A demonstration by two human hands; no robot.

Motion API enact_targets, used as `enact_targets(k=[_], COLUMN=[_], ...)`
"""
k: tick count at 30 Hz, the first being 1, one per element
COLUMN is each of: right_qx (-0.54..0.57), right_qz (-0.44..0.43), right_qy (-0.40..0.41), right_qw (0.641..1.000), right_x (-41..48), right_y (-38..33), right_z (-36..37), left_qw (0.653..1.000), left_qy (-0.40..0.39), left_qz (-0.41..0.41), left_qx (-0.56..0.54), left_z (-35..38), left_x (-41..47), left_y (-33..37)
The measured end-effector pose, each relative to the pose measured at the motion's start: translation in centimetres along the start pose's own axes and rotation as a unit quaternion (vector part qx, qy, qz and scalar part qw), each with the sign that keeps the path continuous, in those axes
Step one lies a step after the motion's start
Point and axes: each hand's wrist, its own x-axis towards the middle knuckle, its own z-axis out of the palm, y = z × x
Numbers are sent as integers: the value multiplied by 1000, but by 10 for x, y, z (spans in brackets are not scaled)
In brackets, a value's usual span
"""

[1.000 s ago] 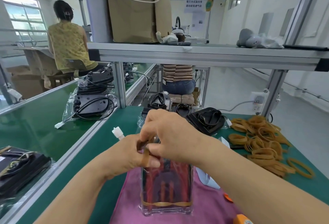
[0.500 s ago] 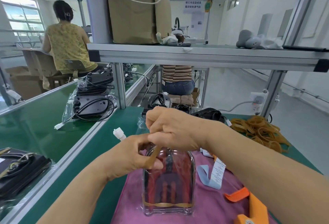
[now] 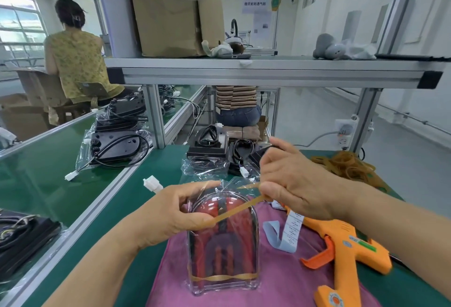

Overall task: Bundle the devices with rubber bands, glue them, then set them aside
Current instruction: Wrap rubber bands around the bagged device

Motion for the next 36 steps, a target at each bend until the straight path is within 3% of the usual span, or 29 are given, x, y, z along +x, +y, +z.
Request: enact_targets(k=[16,22,25,28,32,36], right_qx=[175,307,353,355,430,481], right_qz=[25,166,241,251,266,262], right_qy=[46,36,82,92,-5,12], right_qw=[983,936,900,896,863,836], right_x=[-6,-26,-31,-17,8,21], right_y=[-4,2,7,-3,-33,-48], right_z=[22,28,21,17,44,62], left_qw=[998,998,998,997,995,993], left_qy=[-14,-5,-6,-3,1,32], left_qz=[-10,2,8,9,17,0], left_qx=[-55,-61,-66,-80,-96,-110], left_z=[0,1,1,1,5,4], left_x=[2,2,2,2,1,-1], left_y=[-8,-8,-7,-5,-2,-7])
